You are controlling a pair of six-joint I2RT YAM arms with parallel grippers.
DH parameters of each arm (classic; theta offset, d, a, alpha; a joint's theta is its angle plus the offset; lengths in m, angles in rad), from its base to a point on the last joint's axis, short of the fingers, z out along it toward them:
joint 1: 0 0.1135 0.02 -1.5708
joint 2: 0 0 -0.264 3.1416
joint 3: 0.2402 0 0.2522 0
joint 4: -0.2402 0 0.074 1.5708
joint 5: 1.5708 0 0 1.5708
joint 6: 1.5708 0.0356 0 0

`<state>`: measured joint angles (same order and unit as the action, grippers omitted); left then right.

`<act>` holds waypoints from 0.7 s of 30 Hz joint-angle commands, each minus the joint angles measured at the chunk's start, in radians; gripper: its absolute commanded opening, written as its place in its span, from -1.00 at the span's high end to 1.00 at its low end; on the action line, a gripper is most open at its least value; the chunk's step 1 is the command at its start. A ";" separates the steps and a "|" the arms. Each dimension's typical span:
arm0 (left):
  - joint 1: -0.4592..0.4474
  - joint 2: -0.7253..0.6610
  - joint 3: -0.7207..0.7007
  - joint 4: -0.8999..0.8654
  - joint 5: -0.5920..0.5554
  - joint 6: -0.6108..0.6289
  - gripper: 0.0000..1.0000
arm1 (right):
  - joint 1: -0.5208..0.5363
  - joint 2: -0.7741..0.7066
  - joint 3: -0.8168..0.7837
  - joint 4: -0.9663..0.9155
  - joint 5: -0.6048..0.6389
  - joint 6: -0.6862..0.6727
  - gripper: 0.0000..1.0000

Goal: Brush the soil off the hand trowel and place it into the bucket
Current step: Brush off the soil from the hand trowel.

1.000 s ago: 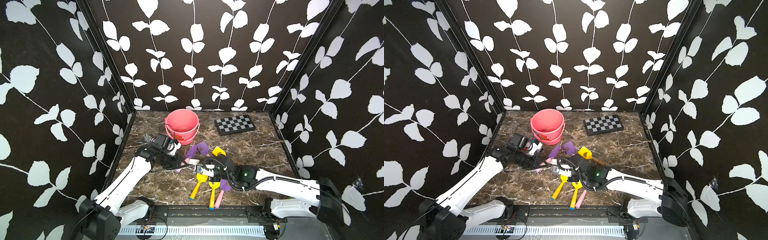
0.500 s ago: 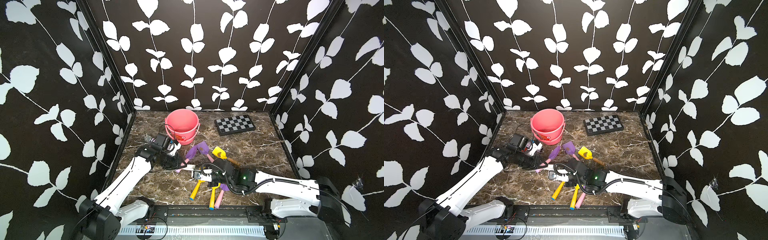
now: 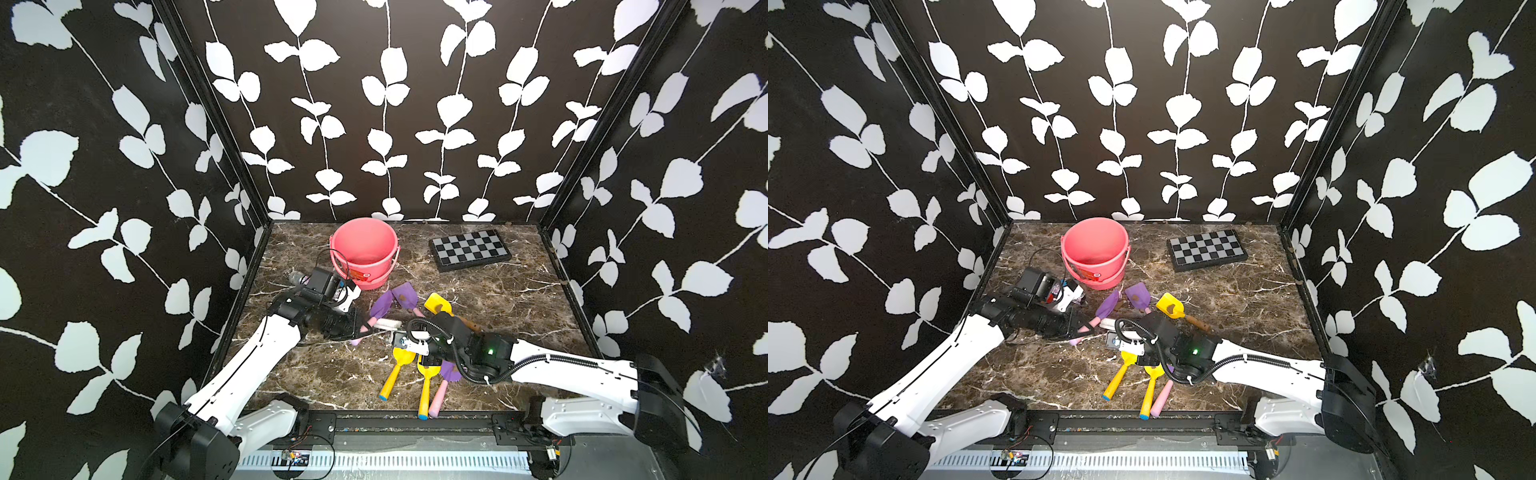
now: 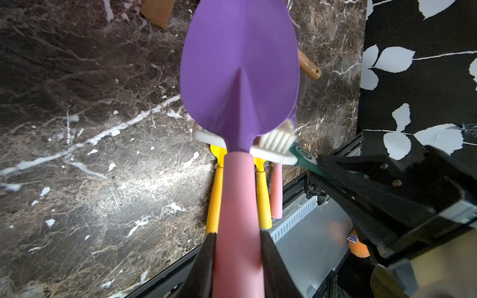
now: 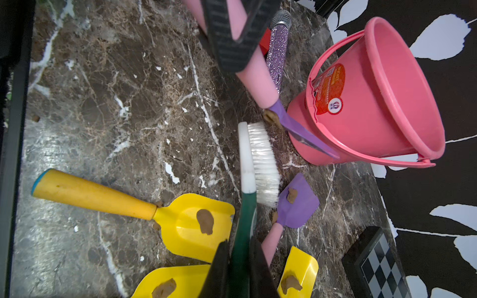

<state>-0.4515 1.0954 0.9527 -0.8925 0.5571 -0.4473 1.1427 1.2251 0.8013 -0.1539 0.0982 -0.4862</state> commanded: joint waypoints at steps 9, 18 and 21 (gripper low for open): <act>0.004 -0.016 -0.016 -0.006 0.033 0.015 1.00 | 0.046 0.028 0.081 0.074 0.047 -0.025 1.00; 0.004 -0.021 -0.021 -0.010 0.010 0.024 1.00 | -0.039 0.021 0.030 0.095 0.075 0.024 1.00; 0.004 -0.019 -0.007 -0.012 0.000 0.028 1.00 | -0.039 0.001 -0.005 0.092 0.036 0.040 1.00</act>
<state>-0.4507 1.0954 0.9428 -0.8600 0.5613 -0.4400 1.1229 1.2503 0.8230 -0.1116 0.1120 -0.4789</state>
